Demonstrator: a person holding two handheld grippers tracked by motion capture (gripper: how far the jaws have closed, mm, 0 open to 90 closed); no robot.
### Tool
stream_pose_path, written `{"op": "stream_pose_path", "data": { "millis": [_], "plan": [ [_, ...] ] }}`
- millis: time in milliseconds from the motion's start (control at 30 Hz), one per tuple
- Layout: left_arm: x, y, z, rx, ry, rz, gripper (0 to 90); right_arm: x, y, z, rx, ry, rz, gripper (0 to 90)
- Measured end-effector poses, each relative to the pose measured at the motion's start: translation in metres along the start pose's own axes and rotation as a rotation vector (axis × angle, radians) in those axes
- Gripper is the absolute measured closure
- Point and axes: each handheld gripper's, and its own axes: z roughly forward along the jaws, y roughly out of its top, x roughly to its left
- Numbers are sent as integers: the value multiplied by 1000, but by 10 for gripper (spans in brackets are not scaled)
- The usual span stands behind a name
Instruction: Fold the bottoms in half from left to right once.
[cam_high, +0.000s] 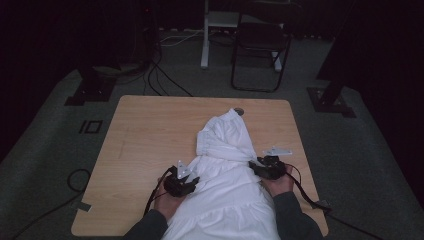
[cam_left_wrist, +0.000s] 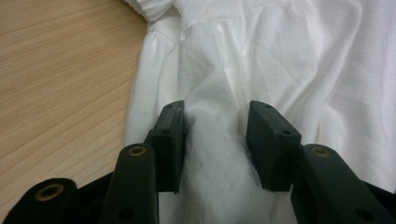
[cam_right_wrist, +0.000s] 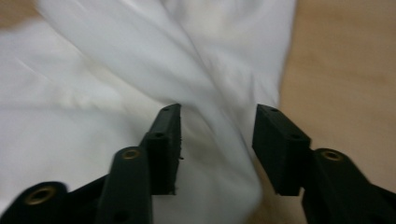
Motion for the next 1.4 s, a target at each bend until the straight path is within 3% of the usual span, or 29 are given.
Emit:
{"op": "stream_pose_path", "data": {
  "millis": [133, 267, 333, 433, 500, 567, 600, 667, 733, 767, 900, 967, 1033, 1133, 1267, 1333, 1400],
  "plan": [
    [-1, 0, 0, -2, 7, 5, 575, 14, 22, -1, -57, 42, -56, 496],
    [-1, 0, 0, -3, 8, 6, 575, 37, 42, 9, -69, 125, -147, 674],
    [-1, 0, 0, -3, 10, 11, 575, 48, 49, 19, -58, 140, -195, 681],
    [-2, 0, 0, -4, 14, 15, 575, 58, 57, 37, -43, 160, -228, 564],
    [-3, 0, 0, -4, 17, 19, 576, 61, 60, 50, 2, 182, -242, 450],
    [-3, 0, 0, -5, 18, 17, 576, 63, 60, 61, 35, 170, -262, 409],
    [-3, 0, 0, -5, 18, 17, 576, 63, 60, 66, 52, 163, -267, 461],
    [-4, -1, -1, -6, 21, 17, 577, 59, 63, 68, 57, 127, -277, 672],
    [-6, -1, -1, -6, 25, 22, 578, 45, 70, 63, -2, 131, -192, 828],
    [-7, -2, -2, -7, 25, 22, 578, 37, 75, 58, -30, 106, -143, 871],
    [-12, -6, -6, -6, 20, 18, 578, -4, 90, 43, -97, -77, -27, 886],
    [-16, -9, -10, -8, 24, 29, 579, -28, 91, 42, -99, -120, 61, 886],
    [-20, -12, -12, -9, 34, 40, 579, -46, 85, 46, -68, -122, 119, 884],
    [-23, -13, -13, -12, 44, 43, 578, -53, 74, 57, -44, -94, 115, 846],
    [-19, -12, -14, -3, 22, 25, 575, -50, 64, 68, -19, -21, 101, 658],
    [-15, -6, -14, 15, 7, 6, 549, -49, 61, 69, -10, -1, 93, 640],
    [-11, 6, -18, -7, 24, 13, 542, -48, 59, 70, -2, 7, 81, 646]
  ]
}}
